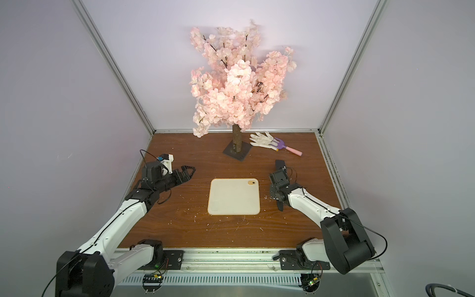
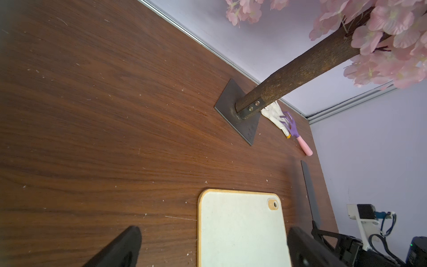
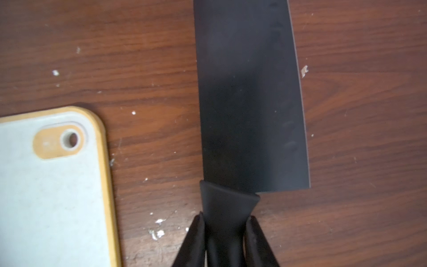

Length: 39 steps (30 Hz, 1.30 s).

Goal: Align the knife with the edge of the cutting board
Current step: Pick up the knife at the center of the board.

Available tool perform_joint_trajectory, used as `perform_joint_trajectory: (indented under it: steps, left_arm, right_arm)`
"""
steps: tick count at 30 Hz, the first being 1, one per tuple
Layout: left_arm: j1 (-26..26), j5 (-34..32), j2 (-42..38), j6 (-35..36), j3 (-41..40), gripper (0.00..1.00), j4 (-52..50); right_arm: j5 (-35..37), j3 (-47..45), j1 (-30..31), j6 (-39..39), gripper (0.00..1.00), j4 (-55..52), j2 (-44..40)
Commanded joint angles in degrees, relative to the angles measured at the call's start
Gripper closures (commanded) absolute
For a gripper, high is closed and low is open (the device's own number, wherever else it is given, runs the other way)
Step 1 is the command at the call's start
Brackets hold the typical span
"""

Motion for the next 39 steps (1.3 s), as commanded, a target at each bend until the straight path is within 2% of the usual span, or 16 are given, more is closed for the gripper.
perform_joint_trajectory:
  steps: [1,17,39]
  left_arm:
    - [-1.28,0.26,0.52,1.78,0.65,0.0,0.16]
    - [-6.83,-5.84,-0.07,4.27,1.92,0.0,-2.4]
    - [-11.18,-14.24,-0.81,6.07,2.86,0.0,-4.13]
  right_arm:
    - [2.55,2.32,1.44,-0.35,1.0,-0.73,-2.94]
    - [3.83,6.89,8.32,3.28,1.0,-4.23,-4.03]
    - [5.83,5.33,19.02,17.29,1.0,-3.21,-2.86]
